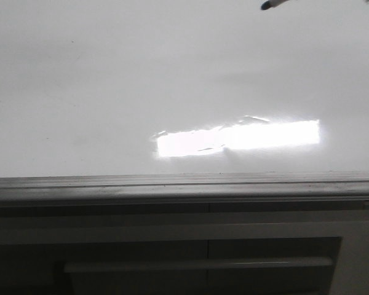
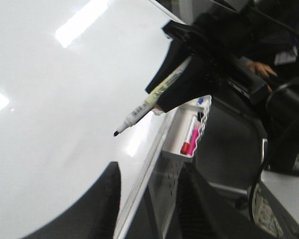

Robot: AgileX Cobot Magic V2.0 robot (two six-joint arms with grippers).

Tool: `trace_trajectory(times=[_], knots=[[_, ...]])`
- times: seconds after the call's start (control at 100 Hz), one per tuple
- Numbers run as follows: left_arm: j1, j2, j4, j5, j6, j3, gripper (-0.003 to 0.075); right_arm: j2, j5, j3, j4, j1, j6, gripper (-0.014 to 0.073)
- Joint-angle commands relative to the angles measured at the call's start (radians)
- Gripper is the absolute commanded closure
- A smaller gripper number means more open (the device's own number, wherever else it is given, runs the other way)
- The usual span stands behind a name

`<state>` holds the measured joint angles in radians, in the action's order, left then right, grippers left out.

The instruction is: Write number 0 on whiteboard

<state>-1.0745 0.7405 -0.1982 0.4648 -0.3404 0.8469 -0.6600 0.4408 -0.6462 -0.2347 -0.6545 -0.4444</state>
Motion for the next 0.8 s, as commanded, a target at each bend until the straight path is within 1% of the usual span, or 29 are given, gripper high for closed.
trace_trajectory(times=[0.0, 0.06, 0.08, 0.09, 0.12, 0.25, 0.33, 0.5, 0.79], knots=[[0.028, -0.086, -0.005, -0.144, 0.089, -0.067, 0.0596, 0.018, -0.106, -0.014, -0.001, 0.039, 0.007, 0.066], [0.051, -0.151, -0.007, -0.186, 0.103, -0.138, 0.0665, 0.016, -0.126, -0.014, -0.001, 0.062, 0.007, 0.066], [0.063, -0.172, -0.007, -0.2, 0.106, -0.174, 0.0703, 0.01, -0.143, -0.014, -0.001, 0.068, 0.007, 0.066], [0.063, -0.179, -0.007, -0.205, 0.106, -0.183, 0.0703, 0.008, -0.149, -0.014, -0.001, 0.07, 0.007, 0.066], [0.078, -0.206, -0.007, -0.224, 0.115, -0.218, 0.074, -0.001, -0.172, -0.014, -0.001, 0.077, 0.007, 0.066], [0.131, -0.326, -0.009, -0.338, 0.198, -0.352, 0.074, -0.065, -0.313, -0.014, -0.001, 0.092, 0.007, 0.066], [0.165, -0.384, -0.009, -0.388, 0.233, -0.402, 0.074, -0.122, -0.349, -0.025, -0.001, 0.092, 0.007, 0.066], [0.213, -0.448, -0.011, -0.356, 0.233, -0.425, 0.074, -0.254, -0.354, -0.077, -0.001, 0.092, 0.007, 0.066], [0.216, -0.457, -0.028, -0.346, 0.233, -0.425, 0.074, -0.406, -0.352, -0.159, -0.001, 0.092, 0.007, 0.066]])
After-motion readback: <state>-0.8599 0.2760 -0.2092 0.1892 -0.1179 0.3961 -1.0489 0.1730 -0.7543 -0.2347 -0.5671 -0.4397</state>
